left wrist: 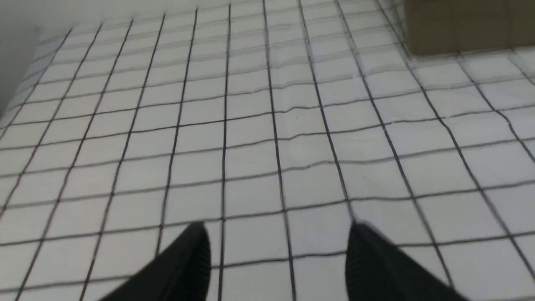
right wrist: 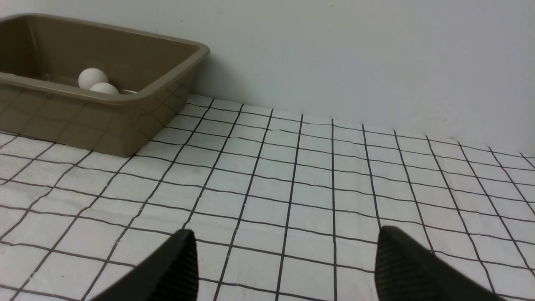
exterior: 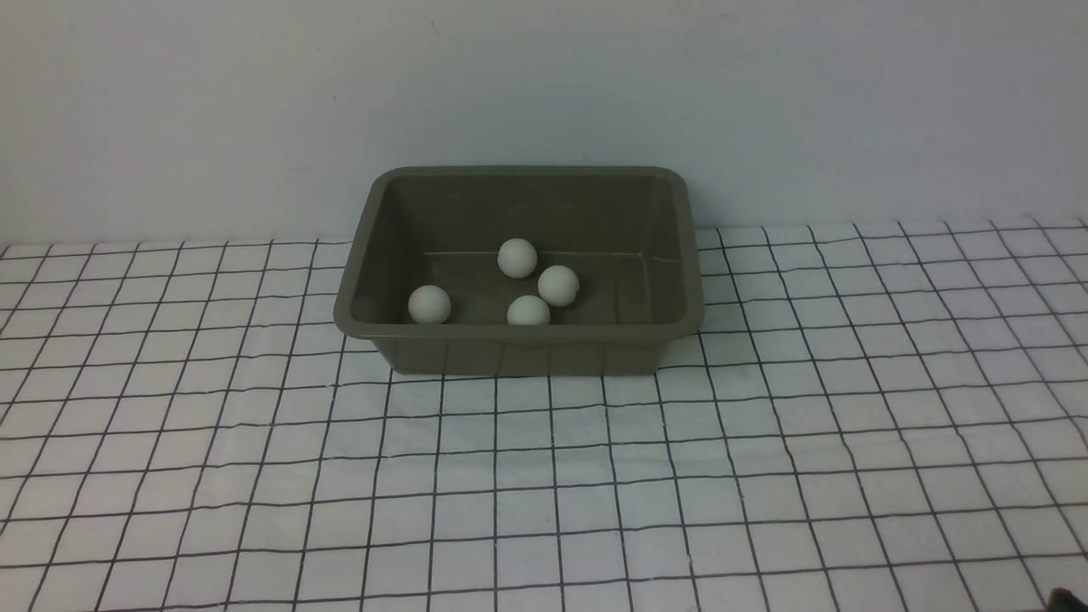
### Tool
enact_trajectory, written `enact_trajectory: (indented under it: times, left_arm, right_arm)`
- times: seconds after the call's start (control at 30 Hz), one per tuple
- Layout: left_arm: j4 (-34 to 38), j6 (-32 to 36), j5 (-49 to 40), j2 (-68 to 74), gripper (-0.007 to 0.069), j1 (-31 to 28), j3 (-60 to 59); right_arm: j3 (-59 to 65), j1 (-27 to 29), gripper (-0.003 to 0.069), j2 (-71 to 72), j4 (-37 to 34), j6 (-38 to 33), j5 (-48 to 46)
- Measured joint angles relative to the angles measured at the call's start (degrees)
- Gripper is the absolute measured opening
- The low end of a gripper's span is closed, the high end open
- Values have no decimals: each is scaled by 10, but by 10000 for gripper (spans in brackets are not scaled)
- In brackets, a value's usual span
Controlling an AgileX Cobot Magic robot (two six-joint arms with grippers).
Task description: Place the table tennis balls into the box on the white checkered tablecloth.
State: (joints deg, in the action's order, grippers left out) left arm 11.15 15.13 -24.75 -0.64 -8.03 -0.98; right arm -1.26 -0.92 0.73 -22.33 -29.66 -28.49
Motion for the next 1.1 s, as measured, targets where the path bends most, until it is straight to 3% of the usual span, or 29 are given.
enact_trajectory:
  times: [0.47,1.1]
  left_arm:
    - [-90,-110,11,0,395,0,-2]
    - [-120,-147,11,0,395,0,-2]
  right_arm:
    - [0,0,514,0,1,2,-9]
    - [0,0,514,0,2,3,-9]
